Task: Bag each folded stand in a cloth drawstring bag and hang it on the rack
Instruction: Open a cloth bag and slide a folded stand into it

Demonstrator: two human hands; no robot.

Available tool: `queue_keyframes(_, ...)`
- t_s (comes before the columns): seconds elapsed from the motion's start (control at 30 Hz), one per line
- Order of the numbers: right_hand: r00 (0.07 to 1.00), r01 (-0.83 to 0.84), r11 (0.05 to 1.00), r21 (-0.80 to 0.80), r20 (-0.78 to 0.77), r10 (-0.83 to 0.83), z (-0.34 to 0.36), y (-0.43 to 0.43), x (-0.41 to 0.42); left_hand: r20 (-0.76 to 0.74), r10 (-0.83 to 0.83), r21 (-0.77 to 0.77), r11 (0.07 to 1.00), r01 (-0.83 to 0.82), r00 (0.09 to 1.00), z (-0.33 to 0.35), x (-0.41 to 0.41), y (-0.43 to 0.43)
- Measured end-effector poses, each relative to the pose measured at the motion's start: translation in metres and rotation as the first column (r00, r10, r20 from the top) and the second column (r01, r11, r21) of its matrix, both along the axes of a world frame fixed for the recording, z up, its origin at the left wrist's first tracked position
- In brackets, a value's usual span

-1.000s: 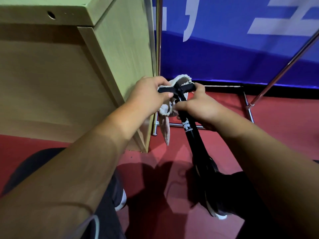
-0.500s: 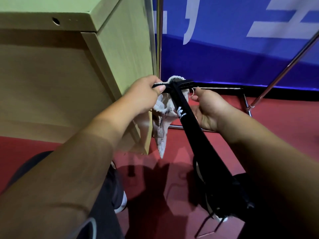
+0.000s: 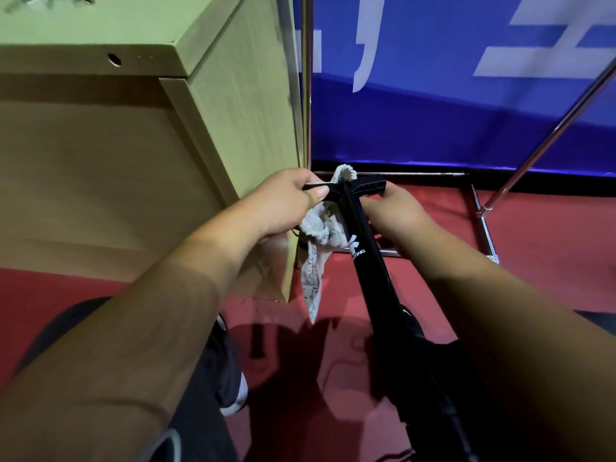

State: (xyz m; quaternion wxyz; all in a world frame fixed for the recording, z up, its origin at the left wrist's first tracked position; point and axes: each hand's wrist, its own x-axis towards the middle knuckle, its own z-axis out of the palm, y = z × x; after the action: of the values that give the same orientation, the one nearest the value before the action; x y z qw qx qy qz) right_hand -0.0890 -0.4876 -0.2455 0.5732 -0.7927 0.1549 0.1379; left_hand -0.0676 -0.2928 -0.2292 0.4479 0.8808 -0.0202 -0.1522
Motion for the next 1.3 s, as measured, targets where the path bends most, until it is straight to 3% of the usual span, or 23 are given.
queue_keyframes(0.07,0.999,-0.017,0.983,-0.181,0.033,0.023,-0.003,-0.001,0.005,-0.002,-0.015,-0.017,1.000,0.015,1.000,0.001,-0.001,0.000)
queue_keyframes(0.17,0.999,-0.016,0.975,-0.221,0.024,0.022,-0.004,-0.003,0.008,-0.013,-0.018,-0.015,1.000,0.018,1.000,0.003,-0.002,0.002)
queue_keyframes(0.43,0.998,0.059,0.996,-0.065,0.013,-0.058,0.008,0.000,0.007,-0.042,0.080,0.016,0.997,-0.080,0.996,0.004,0.004,0.016)
queue_keyframes(0.57,0.997,0.034,0.976,-0.215,0.076,-0.018,0.013,-0.002,0.005,-0.114,0.067,-0.038,0.997,-0.072,0.991,0.006,0.003,0.015)
queue_keyframes(0.8,0.983,0.026,0.989,-0.145,0.182,0.001,0.016,0.003,-0.001,-0.131,0.109,0.132,0.987,-0.092,0.985,0.005,0.010,0.015)
queue_keyframes(0.87,0.990,0.035,0.996,-0.083,0.138,-0.023,0.013,0.006,0.000,-0.110,0.136,0.142,0.983,-0.120,0.985,0.006,0.012,0.015)
queue_keyframes(0.97,0.995,0.056,0.987,0.148,-0.086,-0.044,0.013,0.012,-0.001,-0.089,0.162,0.175,0.974,-0.144,0.983,0.005,0.014,0.014)
queue_keyframes(1.03,0.959,0.003,0.968,0.251,-0.274,0.068,0.015,0.016,-0.005,-0.085,0.167,0.190,0.970,-0.149,0.982,0.004,0.015,0.015)
queue_keyframes(1.13,0.842,-0.194,0.945,0.263,-0.450,0.298,0.017,0.016,-0.016,-0.069,0.172,0.224,0.963,-0.153,0.983,0.003,0.017,0.014)
queue_keyframes(1.2,0.799,-0.275,0.923,0.269,-0.469,0.375,0.017,0.013,-0.020,-0.070,0.170,0.242,0.959,-0.148,0.983,0.003,0.018,0.014)
queue_keyframes(1.3,0.860,-0.330,0.924,0.191,-0.343,0.378,0.012,0.009,-0.020,-0.046,0.189,0.249,0.953,-0.172,0.981,0.005,0.018,0.012)
